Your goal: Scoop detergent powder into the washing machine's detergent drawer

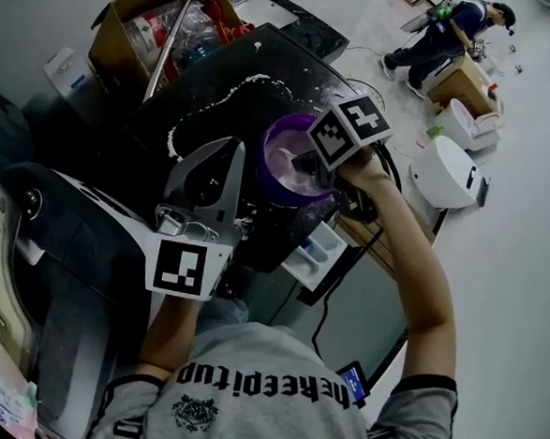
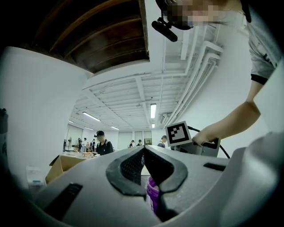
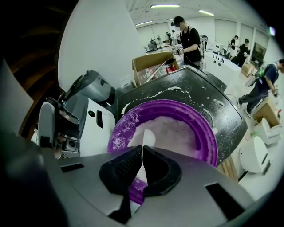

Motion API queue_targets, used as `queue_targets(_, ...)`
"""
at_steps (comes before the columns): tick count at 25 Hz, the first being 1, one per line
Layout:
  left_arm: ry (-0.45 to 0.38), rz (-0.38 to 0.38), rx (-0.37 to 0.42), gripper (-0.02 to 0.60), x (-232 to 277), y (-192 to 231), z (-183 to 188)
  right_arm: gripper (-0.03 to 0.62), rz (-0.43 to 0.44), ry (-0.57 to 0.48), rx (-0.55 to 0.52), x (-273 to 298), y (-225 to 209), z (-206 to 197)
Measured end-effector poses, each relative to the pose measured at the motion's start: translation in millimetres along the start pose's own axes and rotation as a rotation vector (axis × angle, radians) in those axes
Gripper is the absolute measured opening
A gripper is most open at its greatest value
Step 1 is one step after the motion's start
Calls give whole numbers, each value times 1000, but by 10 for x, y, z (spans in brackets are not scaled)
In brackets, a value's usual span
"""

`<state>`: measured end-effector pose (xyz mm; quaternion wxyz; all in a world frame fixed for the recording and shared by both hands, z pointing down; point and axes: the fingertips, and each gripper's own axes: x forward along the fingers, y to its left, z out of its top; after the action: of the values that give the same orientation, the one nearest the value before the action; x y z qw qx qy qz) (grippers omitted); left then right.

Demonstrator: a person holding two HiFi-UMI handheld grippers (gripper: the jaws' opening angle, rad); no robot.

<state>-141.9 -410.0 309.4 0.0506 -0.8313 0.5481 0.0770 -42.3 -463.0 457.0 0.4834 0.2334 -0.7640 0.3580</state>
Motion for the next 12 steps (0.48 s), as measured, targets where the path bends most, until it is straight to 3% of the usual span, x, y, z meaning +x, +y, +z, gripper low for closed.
queue_targets(6,0,-17,-1,3,30,-62,-6,5,18,-64,56,-119,-53,-28)
queue_targets(12,0,-36,1,3,59,-156,6,5,101,-196,154,-265,-79,-97)
